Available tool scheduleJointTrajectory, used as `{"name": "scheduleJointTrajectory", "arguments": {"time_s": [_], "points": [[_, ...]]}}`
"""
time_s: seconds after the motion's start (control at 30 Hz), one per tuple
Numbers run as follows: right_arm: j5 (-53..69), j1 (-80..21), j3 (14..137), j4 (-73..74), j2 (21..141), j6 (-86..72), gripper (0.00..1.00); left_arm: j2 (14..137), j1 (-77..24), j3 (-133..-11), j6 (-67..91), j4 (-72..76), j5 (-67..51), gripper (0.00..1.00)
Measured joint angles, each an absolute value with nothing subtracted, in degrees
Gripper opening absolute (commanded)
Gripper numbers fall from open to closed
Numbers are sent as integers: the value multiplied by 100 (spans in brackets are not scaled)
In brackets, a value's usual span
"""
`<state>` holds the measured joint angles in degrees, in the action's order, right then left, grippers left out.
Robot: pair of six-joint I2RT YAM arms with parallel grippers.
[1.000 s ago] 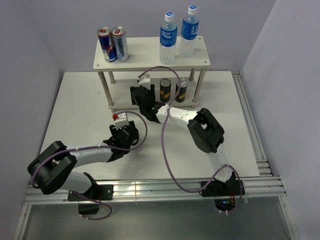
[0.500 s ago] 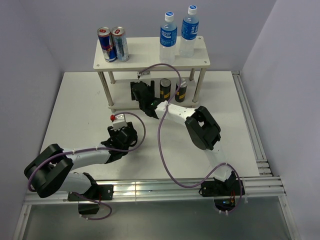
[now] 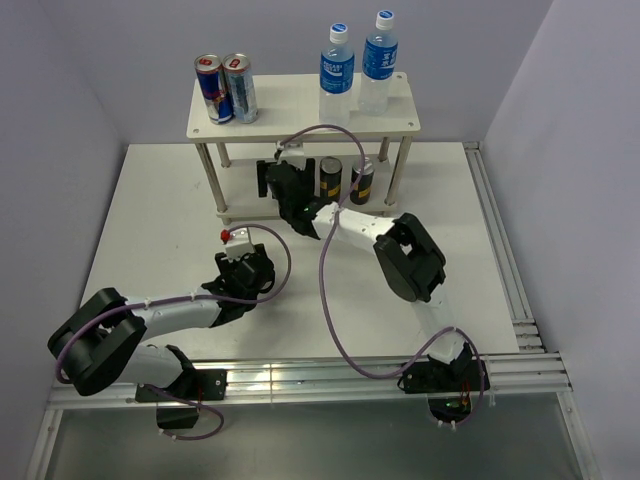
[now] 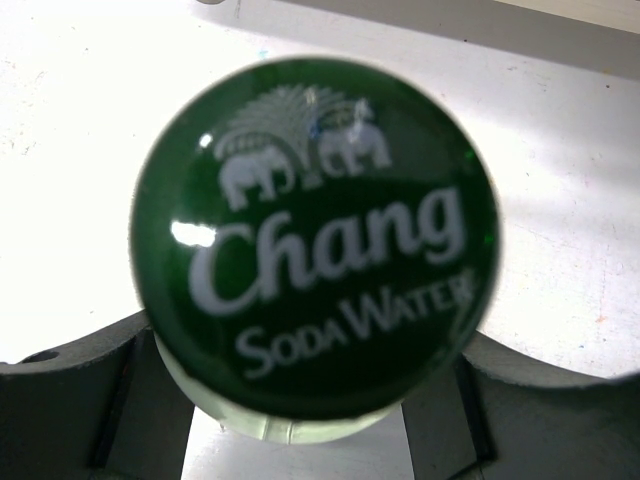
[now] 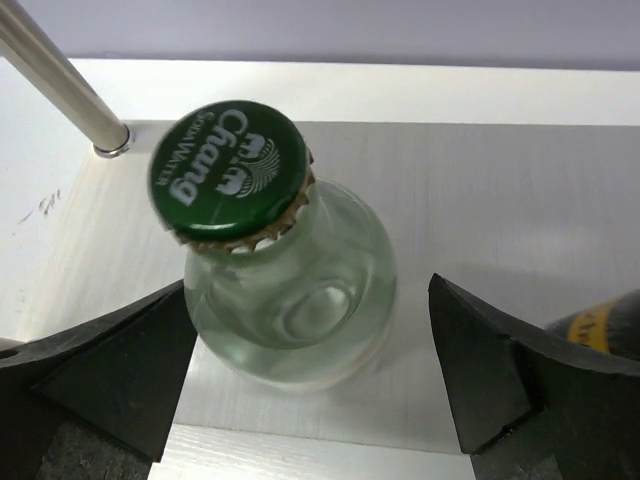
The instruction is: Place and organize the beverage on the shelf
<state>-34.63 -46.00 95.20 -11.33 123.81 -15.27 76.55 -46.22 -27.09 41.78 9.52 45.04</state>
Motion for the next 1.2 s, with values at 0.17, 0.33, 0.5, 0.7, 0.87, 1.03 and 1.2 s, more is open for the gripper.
{"name": "scheduleJointTrajectory", "arguments": {"time_s": [0.17,0.33,0.5,0.7,0.87,1.03,1.2], "points": [[-3590,-4724,9098,-1291,12025,-1444,100,7566,-4622,-2703,4182,823,4491,0],[-3649,-4886,8311,-1466,11301,-1402,100,7509,-4617,-2700,4117,742,4488,0],[-3789,-5070,7529,-1704,10368,-1400,100,7426,-4519,-2703,3957,692,4466,0],[-4160,-5435,6423,-1898,9032,-1450,100,7365,-4250,-3020,3557,567,4375,0],[-4550,-5861,5332,-1831,7594,-1678,100,7437,-3944,-3728,3087,541,4169,0],[-5000,-6246,4211,-1785,5870,-1881,100,7970,-3634,-4630,2727,764,3983,0],[-5395,-6427,3540,-1428,4624,-2075,100,8853,-3446,-5345,2423,926,3865,0]]}}
